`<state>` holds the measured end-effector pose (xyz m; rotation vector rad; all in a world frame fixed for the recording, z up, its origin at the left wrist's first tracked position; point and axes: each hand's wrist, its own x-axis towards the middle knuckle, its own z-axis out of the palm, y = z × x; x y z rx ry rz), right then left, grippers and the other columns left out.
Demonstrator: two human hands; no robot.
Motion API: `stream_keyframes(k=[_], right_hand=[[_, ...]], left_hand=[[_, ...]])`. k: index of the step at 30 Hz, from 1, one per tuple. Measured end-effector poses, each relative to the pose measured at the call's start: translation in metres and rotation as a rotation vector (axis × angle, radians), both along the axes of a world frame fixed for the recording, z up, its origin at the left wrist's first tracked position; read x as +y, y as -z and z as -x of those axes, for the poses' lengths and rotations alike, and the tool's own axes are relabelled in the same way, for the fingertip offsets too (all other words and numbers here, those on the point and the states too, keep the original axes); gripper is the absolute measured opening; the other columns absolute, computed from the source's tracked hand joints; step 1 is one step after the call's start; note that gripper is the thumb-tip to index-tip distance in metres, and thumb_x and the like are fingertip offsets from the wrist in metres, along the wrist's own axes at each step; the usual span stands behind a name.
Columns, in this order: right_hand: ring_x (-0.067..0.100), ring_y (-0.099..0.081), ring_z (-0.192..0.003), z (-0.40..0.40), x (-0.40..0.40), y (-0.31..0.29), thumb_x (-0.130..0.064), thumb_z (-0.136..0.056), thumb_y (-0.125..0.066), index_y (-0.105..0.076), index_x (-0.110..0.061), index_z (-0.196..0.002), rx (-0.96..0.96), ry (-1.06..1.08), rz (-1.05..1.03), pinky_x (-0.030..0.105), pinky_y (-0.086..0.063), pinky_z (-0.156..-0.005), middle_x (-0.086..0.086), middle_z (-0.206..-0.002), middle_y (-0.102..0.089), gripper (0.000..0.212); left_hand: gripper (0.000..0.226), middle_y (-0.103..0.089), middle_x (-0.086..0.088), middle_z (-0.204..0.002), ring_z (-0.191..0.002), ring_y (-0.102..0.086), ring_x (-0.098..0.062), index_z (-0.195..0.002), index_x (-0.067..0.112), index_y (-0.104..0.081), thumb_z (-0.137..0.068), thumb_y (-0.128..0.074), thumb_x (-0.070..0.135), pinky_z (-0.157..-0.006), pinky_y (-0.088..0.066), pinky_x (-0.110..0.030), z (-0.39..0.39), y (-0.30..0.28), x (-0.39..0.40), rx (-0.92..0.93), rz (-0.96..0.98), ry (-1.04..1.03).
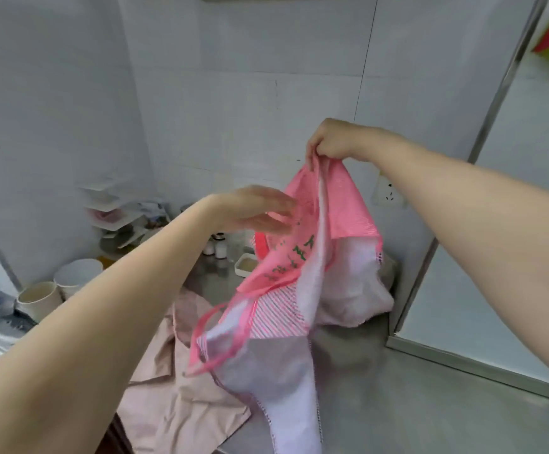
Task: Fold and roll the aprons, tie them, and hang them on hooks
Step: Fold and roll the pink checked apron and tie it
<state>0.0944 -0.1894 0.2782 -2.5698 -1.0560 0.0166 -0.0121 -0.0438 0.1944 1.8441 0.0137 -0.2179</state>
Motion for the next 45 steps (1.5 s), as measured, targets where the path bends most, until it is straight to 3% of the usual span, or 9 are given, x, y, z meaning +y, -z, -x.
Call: stream_keyframes(k=[4,10,15,22,29,33,39,42,45], right_hand=[[0.003,-0.053,-0.048,0.010,-0.008,-0.003,0.018,-0.077,-0.027,-0.059,-0.010,-0.062,0.213,-0.082,-0.113,0.014,-0.039,-0.045,-0.010,-0.050,-0.060,0.044],[0.000,-0.048,-0.049,0.009,-0.032,-0.012,0.019,-0.075,-0.028,-0.055,-0.009,-0.059,0.092,-0.056,-0.171,0.012,-0.032,-0.044,0.002,-0.062,-0.055,0.041],[0.025,-0.060,-0.084,-0.001,-0.046,-0.019,0.011,-0.078,-0.040,-0.074,-0.012,-0.081,-0.113,0.011,0.302,0.031,-0.051,-0.073,0.003,-0.087,-0.070,0.041],[0.035,-0.060,-0.099,0.009,-0.023,-0.033,0.004,-0.081,-0.044,-0.067,-0.006,-0.105,-0.494,0.248,0.198,0.035,-0.048,-0.083,0.015,-0.111,-0.062,0.035],[0.018,-0.067,-0.051,0.029,0.011,-0.040,0.008,-0.082,-0.042,-0.066,0.007,-0.090,-0.083,0.110,-0.397,0.024,-0.057,-0.066,0.018,-0.077,-0.065,0.025],[0.011,-0.063,-0.052,0.039,0.022,-0.048,0.011,-0.082,-0.053,-0.066,0.004,-0.083,-0.034,-0.045,-0.508,0.019,-0.056,-0.062,0.009,-0.068,-0.062,0.015],[0.009,-0.054,-0.054,0.031,0.006,-0.062,0.010,-0.080,-0.050,-0.062,-0.003,-0.090,0.014,-0.013,-0.786,0.018,-0.050,-0.058,0.003,-0.068,-0.056,0.020],[0.007,-0.056,-0.070,0.025,-0.005,-0.058,0.004,-0.079,-0.052,-0.069,-0.001,-0.103,-0.298,0.073,-0.457,0.009,-0.044,-0.071,-0.001,-0.078,-0.063,0.030],[0.022,-0.063,-0.095,0.020,-0.011,-0.048,0.002,-0.076,-0.057,-0.071,-0.003,-0.100,-0.426,0.105,-0.117,0.017,-0.045,-0.078,0.013,-0.098,-0.069,0.029]], left_hand=[[0.047,-0.057,0.003,-0.111,-0.077,-0.064,-0.014,-0.125,0.021,-0.046,-0.085,-0.065,0.007,-0.069,-0.058,-0.025,-0.012,0.013,0.007,-0.193,-0.058,-0.162],[0.027,-0.047,0.010,-0.037,-0.028,-0.042,0.001,-0.065,0.016,-0.050,-0.089,-0.062,0.016,-0.035,-0.040,-0.014,-0.033,0.007,-0.010,-0.377,-0.374,-0.329],[0.019,-0.056,-0.005,-0.064,-0.038,-0.049,-0.004,-0.074,0.013,-0.057,-0.091,-0.058,0.021,-0.055,-0.044,-0.023,-0.032,-0.023,0.003,-0.510,-0.723,-0.325],[0.019,-0.057,-0.010,-0.109,-0.086,-0.061,-0.030,-0.096,0.009,-0.068,-0.090,-0.051,0.013,-0.075,-0.048,-0.032,-0.018,-0.029,0.002,-0.666,-0.844,-0.651],[0.012,-0.062,-0.007,-0.086,-0.060,-0.061,-0.014,-0.081,0.016,-0.052,-0.087,-0.060,0.010,-0.065,-0.055,-0.027,-0.014,-0.029,-0.009,-0.348,-0.152,-0.444],[0.070,-0.041,-0.011,-0.128,-0.114,-0.047,-0.025,-0.131,0.005,-0.035,-0.078,-0.073,0.031,-0.092,-0.042,-0.035,-0.021,-0.019,-0.018,-0.340,-0.565,-0.476],[0.053,-0.035,-0.021,-0.131,-0.110,-0.052,-0.043,-0.130,-0.003,-0.030,-0.085,-0.057,0.007,-0.087,-0.042,-0.044,-0.016,-0.011,0.001,-0.357,-0.949,-0.590],[0.039,-0.047,-0.023,-0.124,-0.107,-0.054,-0.039,-0.125,-0.005,-0.046,-0.086,-0.049,0.000,-0.082,-0.042,-0.037,-0.015,-0.007,0.010,-0.360,-0.984,-0.468],[0.022,-0.064,-0.016,-0.088,-0.077,-0.056,-0.025,-0.091,0.000,-0.067,-0.084,-0.047,-0.007,-0.066,-0.039,-0.027,-0.016,-0.006,0.015,-0.393,-0.455,-0.469]])
